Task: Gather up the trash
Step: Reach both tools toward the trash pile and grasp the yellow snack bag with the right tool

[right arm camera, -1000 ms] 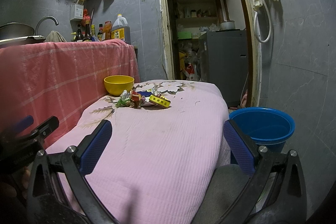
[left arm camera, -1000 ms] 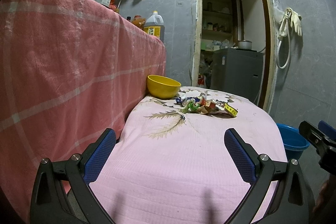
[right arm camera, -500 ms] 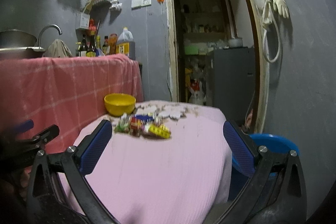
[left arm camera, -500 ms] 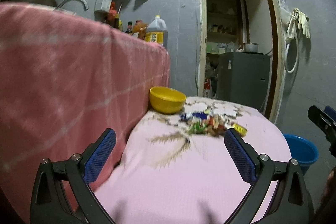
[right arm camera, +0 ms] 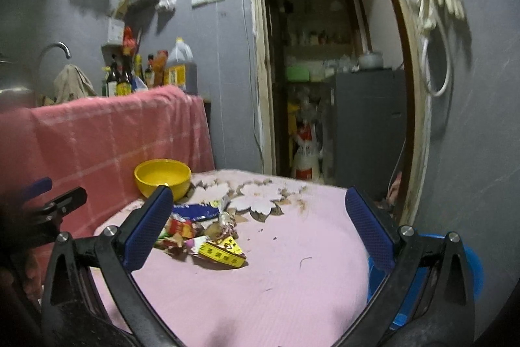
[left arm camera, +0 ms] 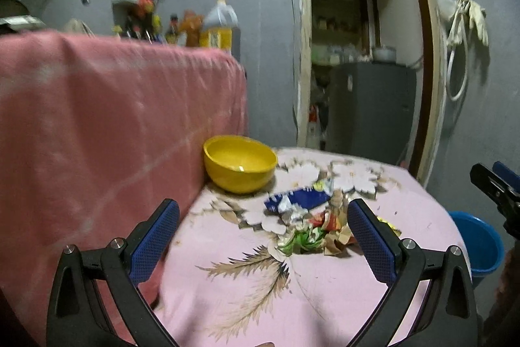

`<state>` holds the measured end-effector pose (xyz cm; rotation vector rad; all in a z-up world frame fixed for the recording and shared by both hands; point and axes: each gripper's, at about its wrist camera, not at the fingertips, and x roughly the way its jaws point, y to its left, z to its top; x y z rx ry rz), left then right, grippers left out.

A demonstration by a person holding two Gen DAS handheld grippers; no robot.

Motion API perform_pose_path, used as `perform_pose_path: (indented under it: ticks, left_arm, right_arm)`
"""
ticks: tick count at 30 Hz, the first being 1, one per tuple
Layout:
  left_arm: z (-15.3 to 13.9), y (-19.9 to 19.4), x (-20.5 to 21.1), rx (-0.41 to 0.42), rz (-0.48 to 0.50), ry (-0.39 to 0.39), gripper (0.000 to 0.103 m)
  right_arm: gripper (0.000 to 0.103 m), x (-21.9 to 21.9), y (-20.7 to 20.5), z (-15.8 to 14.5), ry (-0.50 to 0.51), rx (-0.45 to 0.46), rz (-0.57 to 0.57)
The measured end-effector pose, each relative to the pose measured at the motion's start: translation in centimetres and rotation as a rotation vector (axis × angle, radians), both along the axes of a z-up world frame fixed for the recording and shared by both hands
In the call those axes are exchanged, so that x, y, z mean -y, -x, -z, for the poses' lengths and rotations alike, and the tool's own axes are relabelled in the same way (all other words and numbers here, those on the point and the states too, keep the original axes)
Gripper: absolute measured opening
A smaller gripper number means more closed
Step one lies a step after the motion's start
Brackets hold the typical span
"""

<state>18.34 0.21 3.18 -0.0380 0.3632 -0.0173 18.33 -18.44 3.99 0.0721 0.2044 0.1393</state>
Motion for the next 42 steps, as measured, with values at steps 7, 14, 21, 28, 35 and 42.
perform_pose_path:
  ticks: [7,14,21,28,35,42]
  left_arm:
    - [1.8,-4.7,-0.9,-0.170,0.054,0.084,0.100]
    - [3.1,-7.3,-0.2,-0.297,0.133,0.069,0.073]
    - [4.5,-8.8,0.4,-0.399,0.227,0.101,0.051]
    - [4.8,-9.1,0.9,-0.421,0.282,0.106,0.026]
    - [4.4,-8.0,0.9,-0.414,0.266,0.108,0.010]
    - [3.6,-5.9,1.1,-0.387,0.270,0.119,0.007]
  right_arm:
    - [0.103,0.3,-5.9,2.2,-0.041,-0.191,-0.062]
    - [0.100,-1.7,-9.7,4.8,0.016,-0.377,-0.164]
    - [0.089,-3.4,-11.2,7.2,0.037,-0.501,-0.271]
    - [0.076,-4.2,-12.0,8.4,0.024,-0.565,-0.319]
    - [0.068,-4.2,-11.0,8.4,0.027,-0.557,-0.332]
    - [0.068,-3.4,-8.7,8.2,0.044,-0.554,-0.310]
